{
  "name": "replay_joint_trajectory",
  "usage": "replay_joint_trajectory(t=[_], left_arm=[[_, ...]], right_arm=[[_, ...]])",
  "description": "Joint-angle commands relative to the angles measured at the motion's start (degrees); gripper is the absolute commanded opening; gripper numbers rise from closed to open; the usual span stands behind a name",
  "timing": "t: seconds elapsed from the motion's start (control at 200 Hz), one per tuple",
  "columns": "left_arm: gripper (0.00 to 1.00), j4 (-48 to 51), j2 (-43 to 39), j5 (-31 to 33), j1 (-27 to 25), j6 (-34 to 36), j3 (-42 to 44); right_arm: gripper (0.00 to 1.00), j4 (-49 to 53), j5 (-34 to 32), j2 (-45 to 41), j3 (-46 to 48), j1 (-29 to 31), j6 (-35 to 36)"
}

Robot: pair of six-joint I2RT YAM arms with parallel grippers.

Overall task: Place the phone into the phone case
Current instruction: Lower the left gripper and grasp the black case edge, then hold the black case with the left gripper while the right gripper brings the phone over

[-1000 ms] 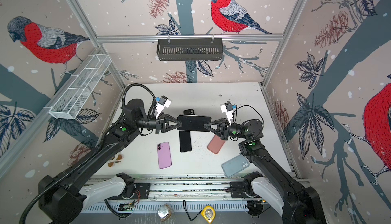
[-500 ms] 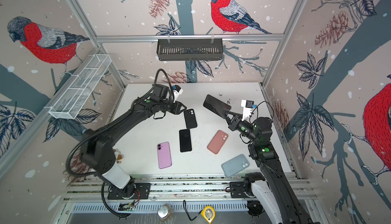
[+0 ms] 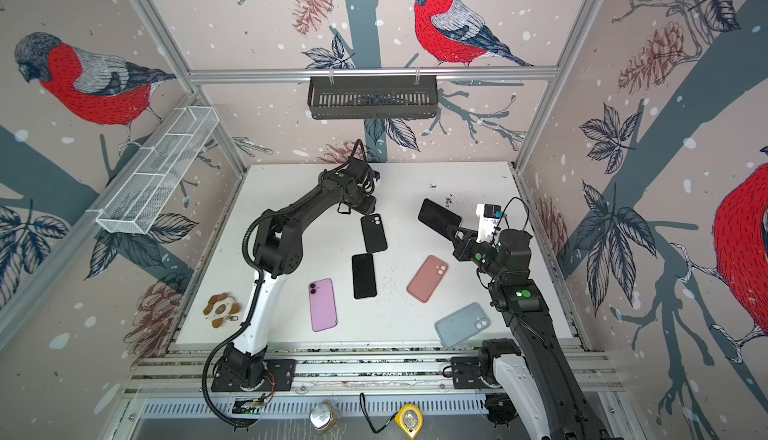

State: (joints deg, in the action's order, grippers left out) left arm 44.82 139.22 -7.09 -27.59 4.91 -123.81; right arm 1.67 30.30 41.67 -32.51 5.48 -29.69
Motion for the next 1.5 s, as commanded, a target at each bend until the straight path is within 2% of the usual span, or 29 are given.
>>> replay_joint_trajectory(t=[0.0,0.13,0.265,0.355,0.425,0.455,0.575,0.615,0.74,0.871,1.031,1.076,1.211,1.351,1.496], left_arm=[[0.44,3.5,1.3,2.9,-0.1,1.7,-0.7],[0.44,4.3,2.6,2.8,-0.1,2.2,-1.1],[0.37,5.0,2.7,0.6,-0.1,2.8,-0.2],[0.2,5.4,3.1,-0.4,0.2,2.6,0.3],[0.03,5.0,2.9,-2.3,1.3,0.9,1.3],[0.0,4.6,2.5,-3.3,1.8,0.1,2.1],[0.0,0.4,-1.7,-4.4,2.9,-2.8,9.6],[0.04,-1.8,-3.8,-3.8,2.9,-4.1,13.0],[0.05,-6.8,-10.3,-4.6,3.1,-7.7,22.6],[0.05,-9.4,-15.6,-5.6,3.1,-10.9,30.6],[0.06,-12.9,-22.5,-6.8,3.1,-13.1,39.6],[0.07,-13.7,-24.2,-7.8,3.1,-13.3,41.3],[0.21,-14.7,-28.1,-10.3,3.1,-12.4,43.2],[0.32,-15.6,-30.0,-11.3,3.7,-10.1,42.6],[0.33,-21.3,-31.1,-18.0,6.8,-9.5,45.8]], right_arm=[[0.01,-4.2,2.2,0.4,0.5,0.0,0.4],[0.01,-5.1,3.1,0.7,1.2,-0.1,-0.1],[0.0,-4.9,3.1,0.6,1.2,-0.1,0.0],[0.01,-4.9,3.3,0.6,1.2,-0.1,-0.1],[0.01,-4.9,3.6,0.7,1.0,-0.2,-0.4],[0.01,-4.9,3.8,0.7,0.9,-0.2,-0.5],[0.0,-6.0,4.9,1.5,1.1,-0.2,-1.7],[0.01,-6.4,5.2,2.3,1.2,-0.1,-2.4],[0.01,-9.2,5.6,5.0,2.3,1.2,-4.2],[0.01,-13.9,3.4,8.4,3.0,4.8,-6.7],[0.01,-15.5,-0.9,14.2,0.2,9.7,-6.3],[0.01,-15.9,-1.2,16.1,-0.7,10.6,-6.5],[0.01,-17.7,0.1,21.5,-2.3,11.6,-8.4],[0.0,-15.7,-1.3,25.5,-4.8,12.2,-6.9],[0.01,-12.0,-0.1,32.2,-9.4,13.9,-4.7]])
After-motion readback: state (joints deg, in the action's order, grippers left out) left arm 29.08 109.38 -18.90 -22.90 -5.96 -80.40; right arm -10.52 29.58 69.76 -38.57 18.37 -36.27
